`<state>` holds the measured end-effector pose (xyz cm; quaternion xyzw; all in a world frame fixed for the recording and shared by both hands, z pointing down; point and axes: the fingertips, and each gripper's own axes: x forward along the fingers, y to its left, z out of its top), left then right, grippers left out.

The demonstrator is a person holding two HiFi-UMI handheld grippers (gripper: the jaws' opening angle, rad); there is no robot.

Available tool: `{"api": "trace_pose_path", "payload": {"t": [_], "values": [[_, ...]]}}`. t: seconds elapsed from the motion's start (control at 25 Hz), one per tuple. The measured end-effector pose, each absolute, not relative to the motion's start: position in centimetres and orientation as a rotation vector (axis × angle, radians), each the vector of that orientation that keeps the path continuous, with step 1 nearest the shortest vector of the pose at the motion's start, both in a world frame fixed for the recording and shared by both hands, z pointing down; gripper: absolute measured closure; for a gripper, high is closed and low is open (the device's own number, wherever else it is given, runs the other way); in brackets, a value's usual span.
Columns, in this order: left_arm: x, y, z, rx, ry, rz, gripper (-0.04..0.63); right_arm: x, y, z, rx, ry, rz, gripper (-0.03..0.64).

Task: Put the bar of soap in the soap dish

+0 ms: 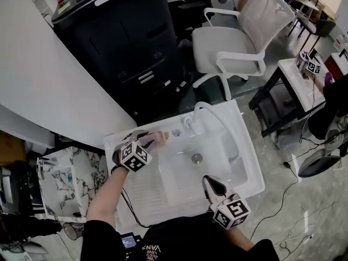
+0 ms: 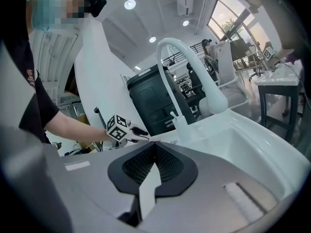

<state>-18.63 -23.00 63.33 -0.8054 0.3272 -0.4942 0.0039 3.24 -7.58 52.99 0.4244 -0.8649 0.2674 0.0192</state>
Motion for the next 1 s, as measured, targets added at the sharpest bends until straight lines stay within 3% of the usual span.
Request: {"api": "trace_pose_path", "payload": {"t": [0.16,0.56,1.0], "values": [[-18.7,-22.4,60.8,-2.608,1.170,-1.373,0.392,2.6,-7.5,52.4,1.300,-2.691,0.813,0.621],[-18.8,-20.0,53.9,-2.673,1.389,-0.958,0.473,1.2,-7.0,51.4,1.252,-2.721,0.765,0.621],[-19.3,-15.6,50.1,-2.667,1.484,-0.702,0.541,0.0,-6.5,50.4,1.253,-2.726,0.707,0.621]]}}
